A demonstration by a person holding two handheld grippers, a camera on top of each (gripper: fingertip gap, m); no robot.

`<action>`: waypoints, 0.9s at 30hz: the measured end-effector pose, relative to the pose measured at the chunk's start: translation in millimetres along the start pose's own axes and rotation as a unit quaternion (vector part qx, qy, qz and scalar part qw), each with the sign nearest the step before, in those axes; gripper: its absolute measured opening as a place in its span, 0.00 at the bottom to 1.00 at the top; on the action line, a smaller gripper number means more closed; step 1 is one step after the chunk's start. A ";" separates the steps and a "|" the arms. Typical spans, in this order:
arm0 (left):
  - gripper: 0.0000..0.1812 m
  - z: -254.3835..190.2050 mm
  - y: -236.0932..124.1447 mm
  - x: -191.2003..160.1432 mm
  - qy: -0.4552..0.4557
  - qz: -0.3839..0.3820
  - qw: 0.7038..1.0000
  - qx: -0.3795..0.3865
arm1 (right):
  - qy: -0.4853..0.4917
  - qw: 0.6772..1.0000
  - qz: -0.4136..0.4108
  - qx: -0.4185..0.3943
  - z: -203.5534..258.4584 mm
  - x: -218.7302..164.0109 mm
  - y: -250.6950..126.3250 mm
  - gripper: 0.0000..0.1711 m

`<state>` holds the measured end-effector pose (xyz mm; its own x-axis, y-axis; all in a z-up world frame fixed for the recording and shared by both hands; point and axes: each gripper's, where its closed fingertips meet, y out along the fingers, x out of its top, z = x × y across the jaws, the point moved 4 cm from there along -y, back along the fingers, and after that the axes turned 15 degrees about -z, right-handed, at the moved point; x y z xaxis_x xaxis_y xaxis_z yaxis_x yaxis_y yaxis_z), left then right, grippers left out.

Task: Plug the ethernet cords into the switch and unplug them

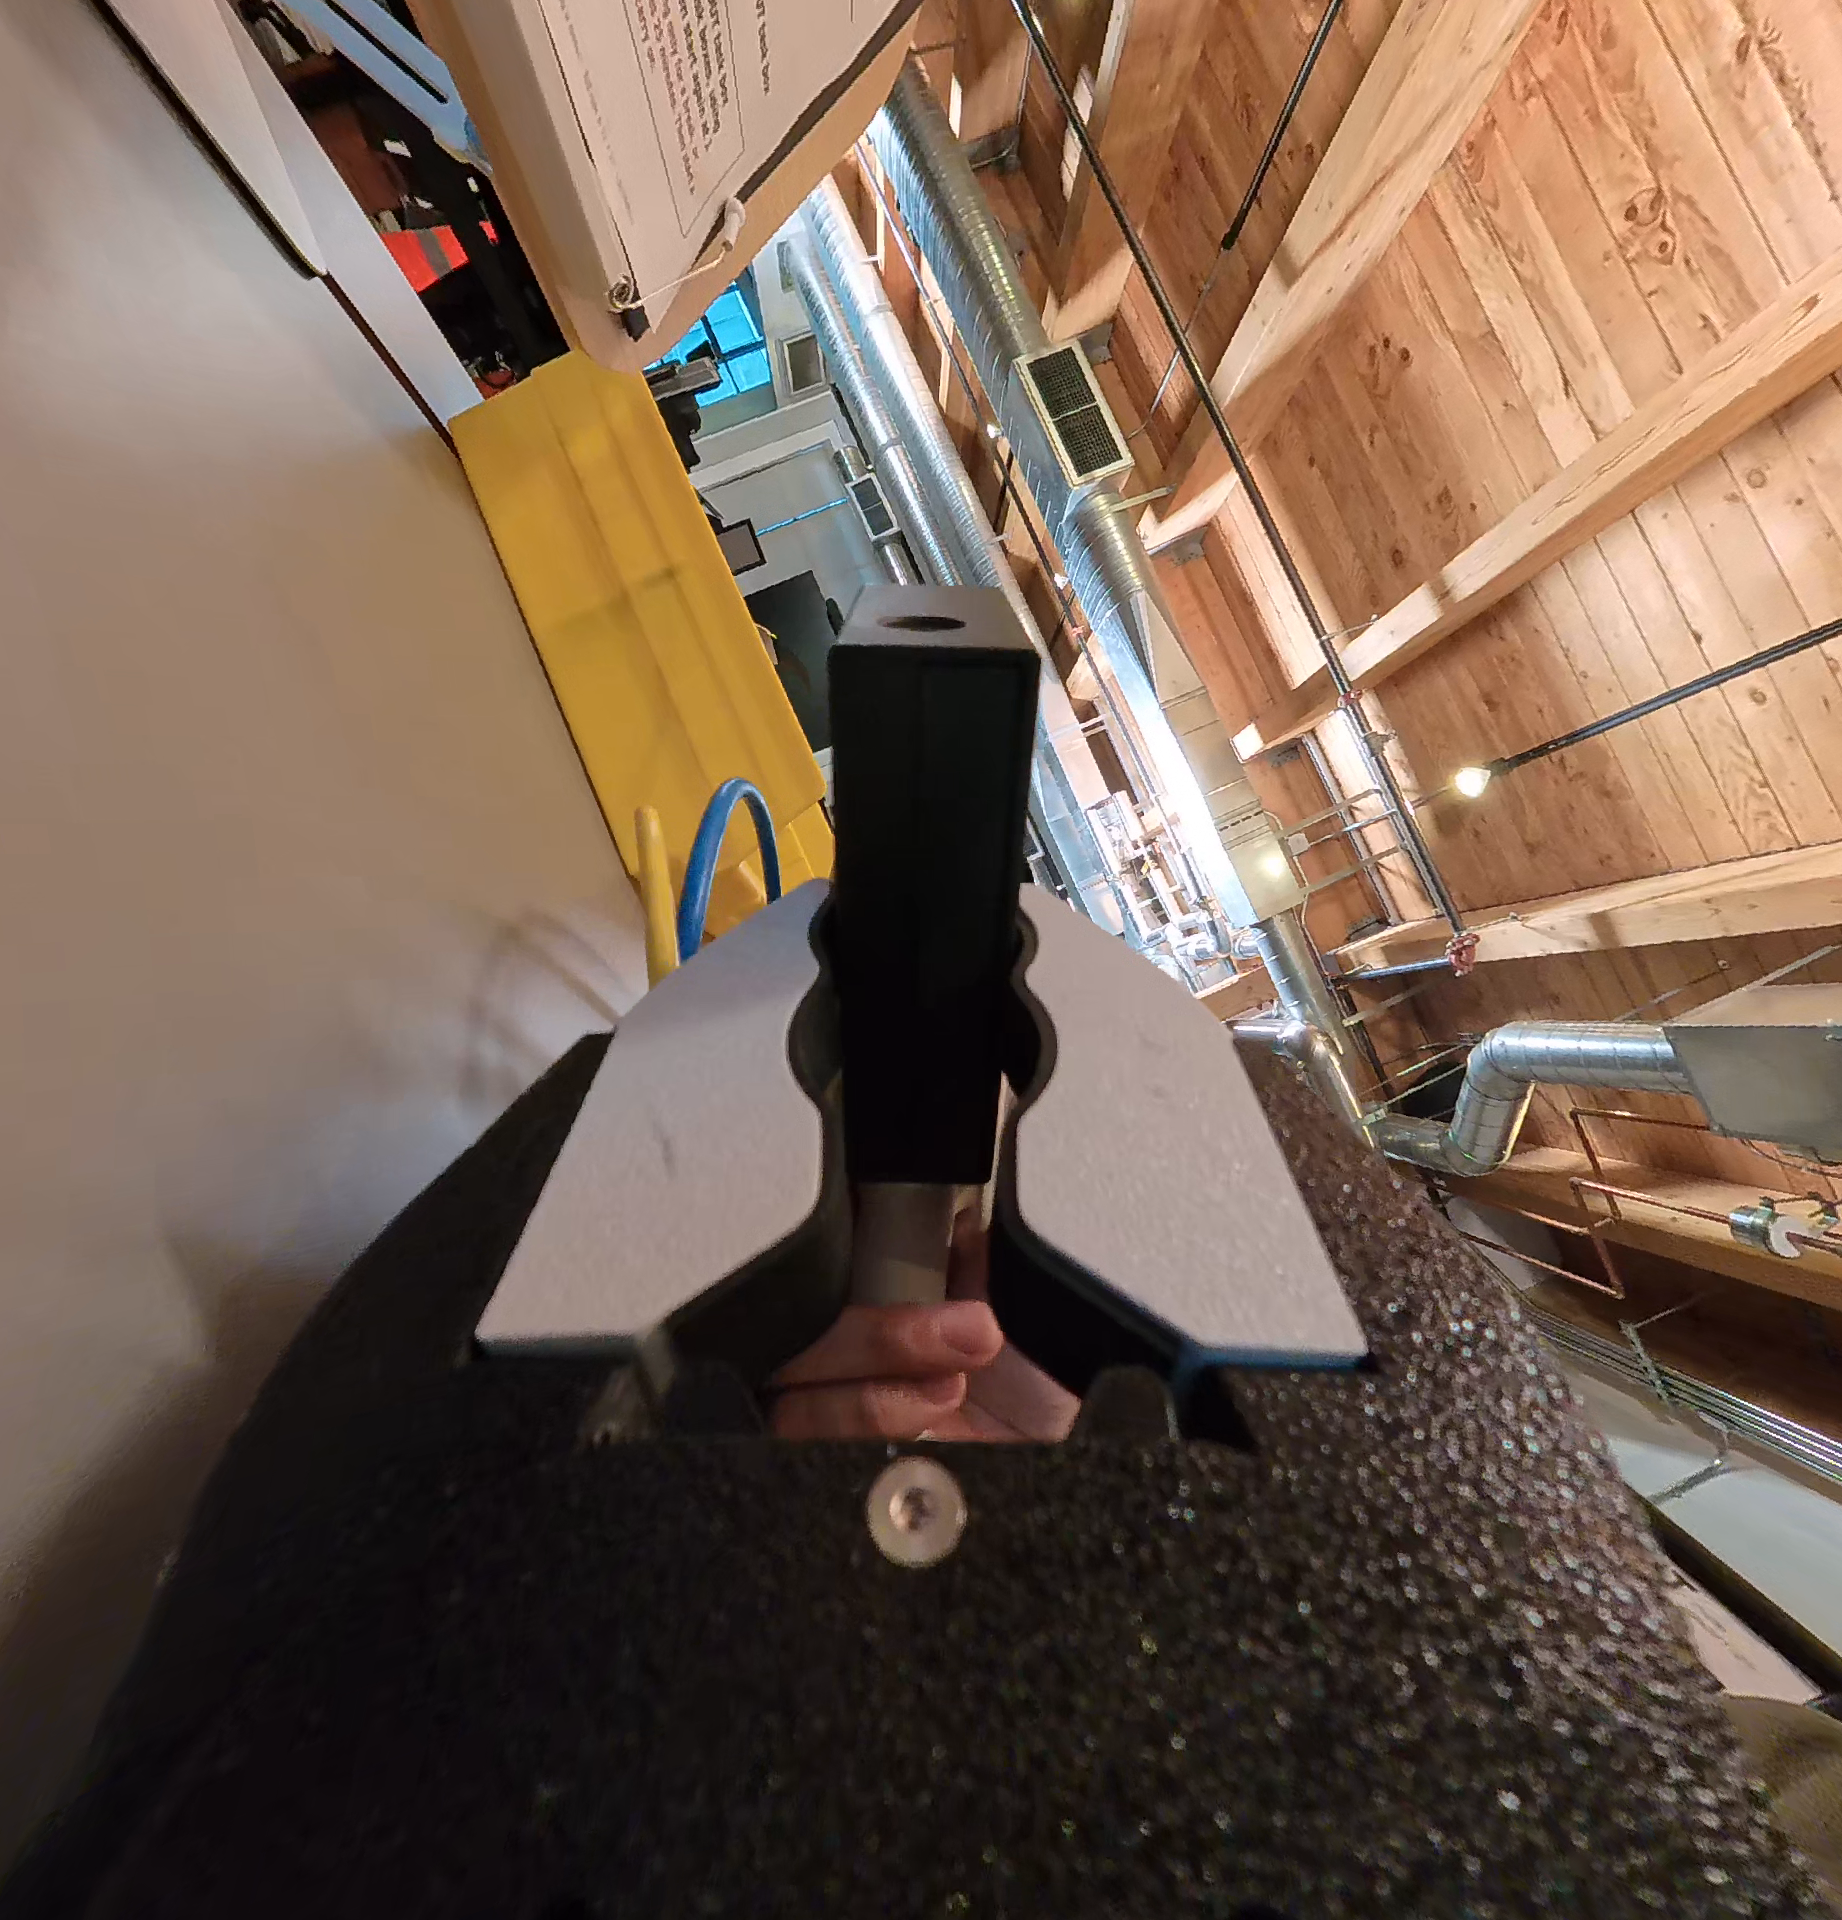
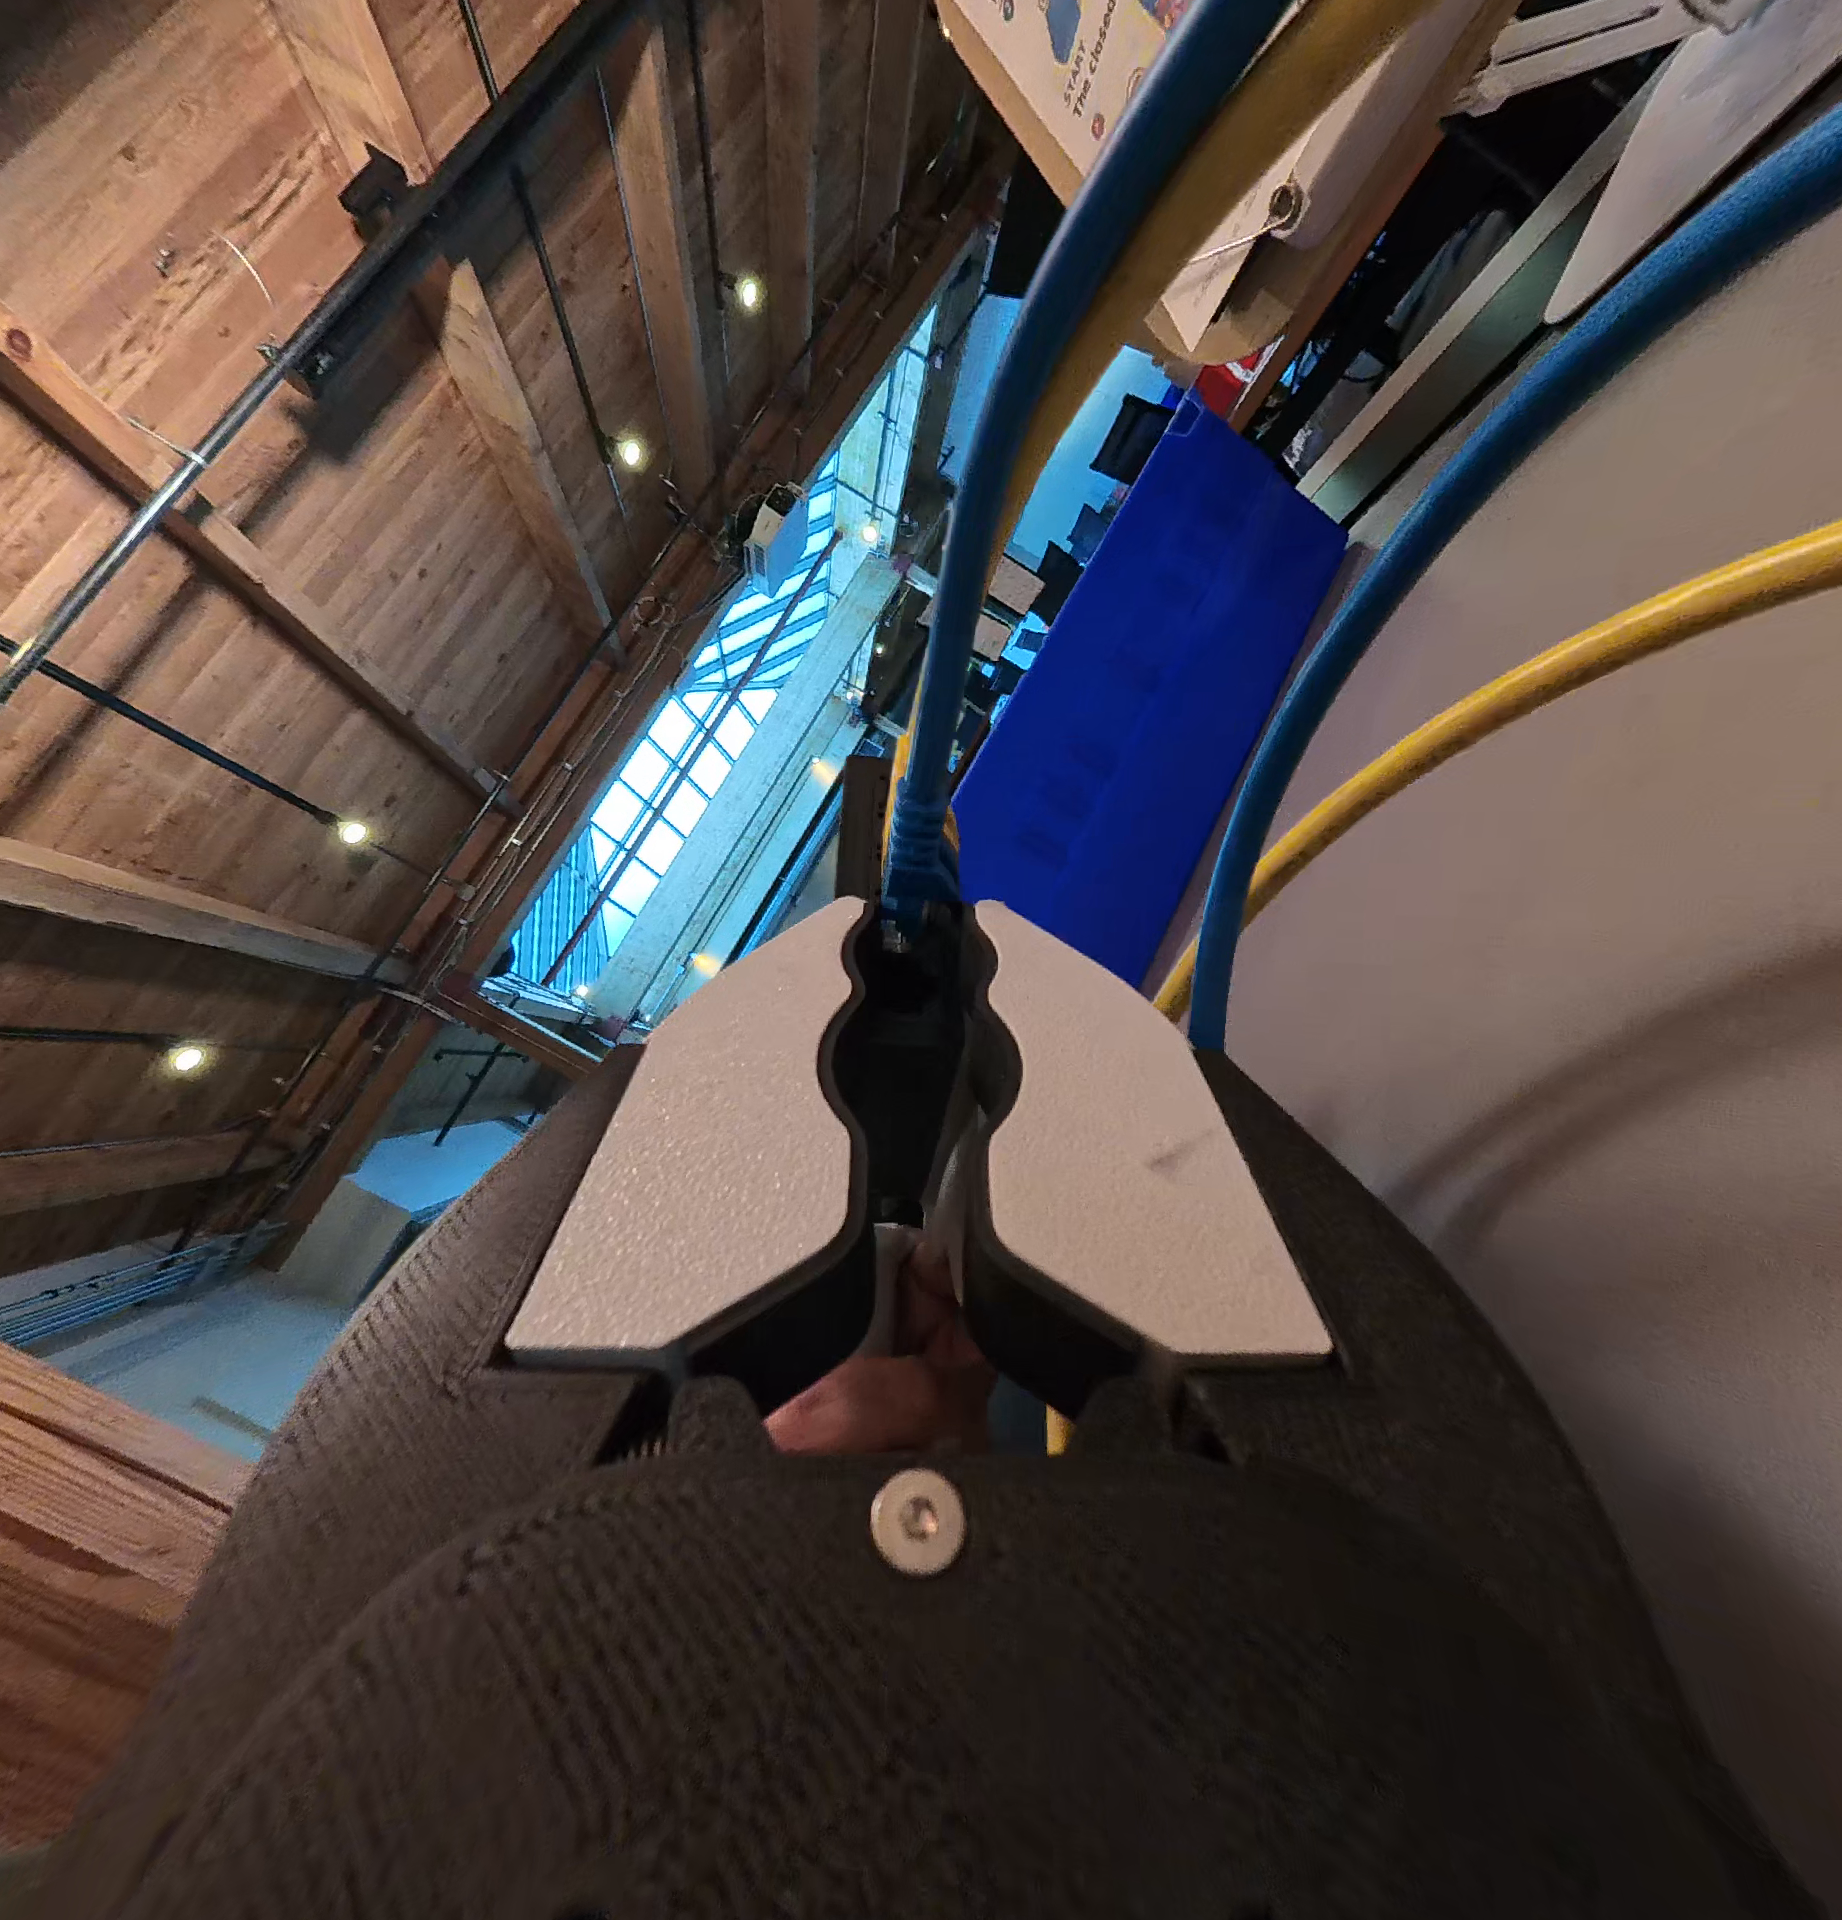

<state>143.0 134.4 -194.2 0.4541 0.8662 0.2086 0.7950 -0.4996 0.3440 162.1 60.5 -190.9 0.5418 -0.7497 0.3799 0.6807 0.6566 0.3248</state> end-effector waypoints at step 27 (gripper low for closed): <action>0.15 -7.6 1.2 0.0 0.025 0.012 0.999 -0.036 | -0.087 0.995 0.029 0.047 10.7 3.7 -0.8 0.05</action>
<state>140.9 133.7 -186.9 0.4511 0.8528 0.2633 0.7515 -0.5221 0.4034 158.3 58.1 -180.5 0.4789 -0.6903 0.5424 0.5976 0.7089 0.3746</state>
